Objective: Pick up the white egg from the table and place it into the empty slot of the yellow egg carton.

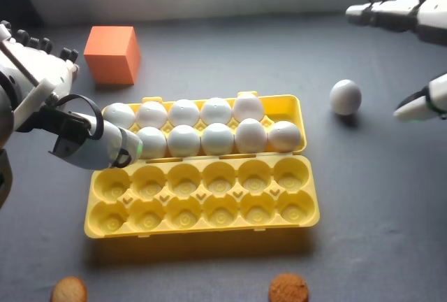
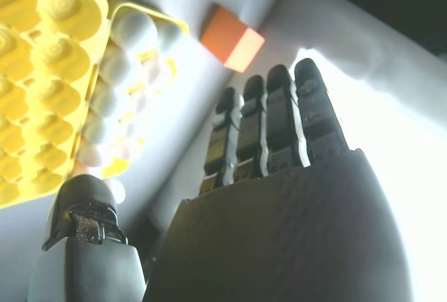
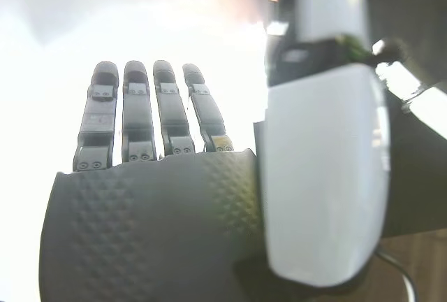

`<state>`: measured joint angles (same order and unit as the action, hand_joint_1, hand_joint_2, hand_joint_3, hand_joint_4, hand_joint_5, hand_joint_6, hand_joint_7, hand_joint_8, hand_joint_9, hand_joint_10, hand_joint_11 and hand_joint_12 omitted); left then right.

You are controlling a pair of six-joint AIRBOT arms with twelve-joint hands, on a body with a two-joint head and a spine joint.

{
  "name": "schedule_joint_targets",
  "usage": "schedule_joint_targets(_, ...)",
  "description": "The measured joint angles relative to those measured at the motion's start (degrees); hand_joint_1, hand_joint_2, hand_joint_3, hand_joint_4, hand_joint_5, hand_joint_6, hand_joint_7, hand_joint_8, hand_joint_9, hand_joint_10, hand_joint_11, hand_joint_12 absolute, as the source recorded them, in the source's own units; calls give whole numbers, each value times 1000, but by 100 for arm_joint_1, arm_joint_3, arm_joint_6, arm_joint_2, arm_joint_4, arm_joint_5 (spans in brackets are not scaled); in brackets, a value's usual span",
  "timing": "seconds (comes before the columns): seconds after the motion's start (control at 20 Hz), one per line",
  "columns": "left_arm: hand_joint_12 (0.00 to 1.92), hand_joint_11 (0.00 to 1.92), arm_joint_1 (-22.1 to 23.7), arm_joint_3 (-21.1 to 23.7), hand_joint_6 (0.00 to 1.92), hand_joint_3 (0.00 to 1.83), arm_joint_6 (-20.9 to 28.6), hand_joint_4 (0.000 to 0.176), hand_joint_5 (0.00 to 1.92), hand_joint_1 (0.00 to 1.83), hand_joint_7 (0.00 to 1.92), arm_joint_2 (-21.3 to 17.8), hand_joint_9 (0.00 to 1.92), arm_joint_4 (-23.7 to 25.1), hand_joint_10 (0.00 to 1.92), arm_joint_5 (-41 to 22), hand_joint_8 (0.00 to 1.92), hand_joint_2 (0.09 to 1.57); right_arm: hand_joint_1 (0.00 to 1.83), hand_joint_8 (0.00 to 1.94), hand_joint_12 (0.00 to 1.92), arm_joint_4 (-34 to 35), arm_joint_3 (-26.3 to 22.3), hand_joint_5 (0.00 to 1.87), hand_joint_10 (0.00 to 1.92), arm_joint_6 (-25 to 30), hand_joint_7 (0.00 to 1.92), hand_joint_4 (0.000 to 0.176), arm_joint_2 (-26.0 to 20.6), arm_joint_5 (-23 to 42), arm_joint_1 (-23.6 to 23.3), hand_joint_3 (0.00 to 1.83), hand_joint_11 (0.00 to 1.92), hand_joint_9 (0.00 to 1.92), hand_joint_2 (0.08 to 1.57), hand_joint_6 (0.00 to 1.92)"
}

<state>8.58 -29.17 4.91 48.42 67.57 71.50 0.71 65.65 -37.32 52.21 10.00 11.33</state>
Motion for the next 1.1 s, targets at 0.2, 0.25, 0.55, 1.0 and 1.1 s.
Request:
schedule_joint_targets(0.2,23,32,-2,0,0,0,-9,0,111,0,93,0,69,2,0,11,0,1044,1093,11,528,455,789,117,22,269,118,0,632,-289,-39,1,0,100,976,15)
schedule_joint_targets(0.25,24,33,-2,-7,2,1,-9,0,113,0,94,0,70,0,2,11,2,1047,1087,9,517,490,953,121,19,348,130,0,745,-337,-42,2,0,108,979,11)
schedule_joint_targets(0.55,33,48,-2,-4,4,4,-11,0,129,0,105,0,84,9,4,-17,2,1055,1066,14,702,632,1381,181,32,400,220,0,1224,-492,-26,6,0,201,978,14)
schedule_joint_targets(1.0,47,66,0,-4,9,1,-15,0,161,0,138,0,113,4,9,-22,10,1059,1066,6,949,638,2033,297,21,350,319,0,1696,-387,369,5,0,315,1006,13)
schedule_joint_targets(1.1,46,60,0,-4,5,4,-15,0,155,0,131,0,105,2,4,-17,5,1066,1062,6,954,638,2033,323,17,280,336,0,1740,-310,393,1,0,325,1000,15)
